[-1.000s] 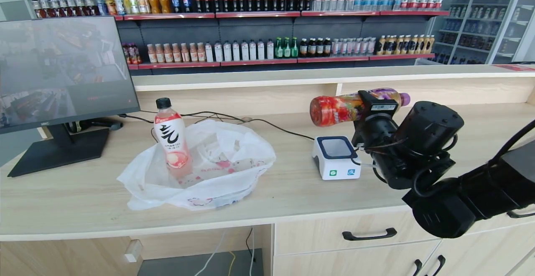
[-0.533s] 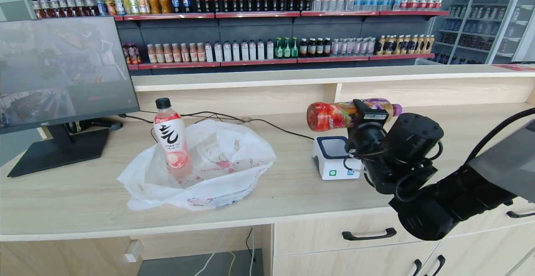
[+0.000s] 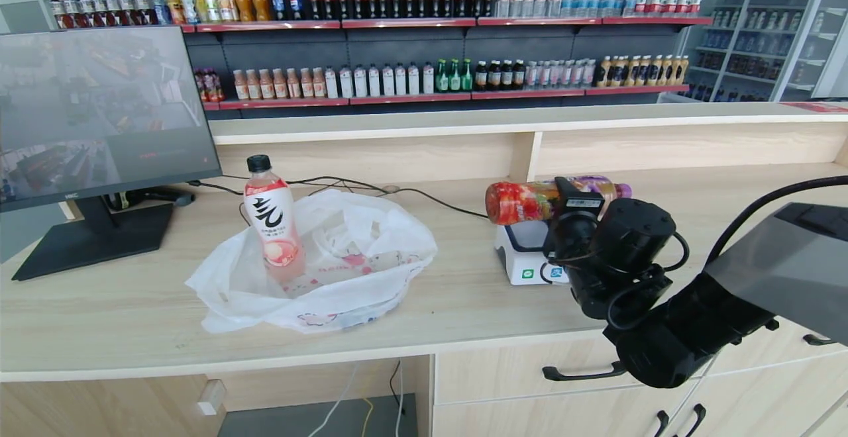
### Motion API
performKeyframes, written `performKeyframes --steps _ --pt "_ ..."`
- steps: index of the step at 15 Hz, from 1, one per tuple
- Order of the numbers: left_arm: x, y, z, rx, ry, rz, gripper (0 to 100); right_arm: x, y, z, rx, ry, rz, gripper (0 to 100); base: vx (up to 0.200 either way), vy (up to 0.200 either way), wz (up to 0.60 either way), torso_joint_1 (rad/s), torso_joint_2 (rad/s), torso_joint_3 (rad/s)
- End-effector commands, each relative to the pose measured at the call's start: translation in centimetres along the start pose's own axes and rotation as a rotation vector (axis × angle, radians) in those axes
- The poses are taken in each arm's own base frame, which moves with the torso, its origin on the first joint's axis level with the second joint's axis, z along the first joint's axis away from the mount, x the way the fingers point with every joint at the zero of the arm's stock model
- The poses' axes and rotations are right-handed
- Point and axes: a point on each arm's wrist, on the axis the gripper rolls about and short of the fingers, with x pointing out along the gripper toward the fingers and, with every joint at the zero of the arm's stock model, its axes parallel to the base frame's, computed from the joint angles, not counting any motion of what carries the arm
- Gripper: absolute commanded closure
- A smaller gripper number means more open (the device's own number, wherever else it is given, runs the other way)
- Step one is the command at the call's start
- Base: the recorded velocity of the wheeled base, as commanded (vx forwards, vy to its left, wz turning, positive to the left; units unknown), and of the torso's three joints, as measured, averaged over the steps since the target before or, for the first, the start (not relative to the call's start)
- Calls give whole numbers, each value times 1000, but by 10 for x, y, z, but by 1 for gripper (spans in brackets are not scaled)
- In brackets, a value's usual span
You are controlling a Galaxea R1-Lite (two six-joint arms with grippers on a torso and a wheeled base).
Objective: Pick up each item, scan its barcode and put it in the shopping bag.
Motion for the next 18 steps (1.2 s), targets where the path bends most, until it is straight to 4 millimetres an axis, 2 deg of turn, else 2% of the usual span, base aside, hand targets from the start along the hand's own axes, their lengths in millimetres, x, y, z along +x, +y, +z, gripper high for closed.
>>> performKeyframes --steps 1,3,5,12,18 --pt "0 0 0 0 -1 0 0 -1 1 1 -6 -3 0 100 0 0 0 0 0 0" --pt "0 0 0 0 1 0 0 -1 -5 15 -20 -34 -19 100 0 0 0 0 0 0" --pt "0 0 0 0 1 0 0 -3 -8 20 -28 -42 -27 100 0 0 0 0 0 0" --pt "0 0 0 -1 1 0 0 -3 -8 21 -31 -45 -24 100 0 0 0 0 0 0" --pt "0 0 0 -1 1 0 0 -8 -15 23 -33 -46 -33 100 0 0 0 0 0 0"
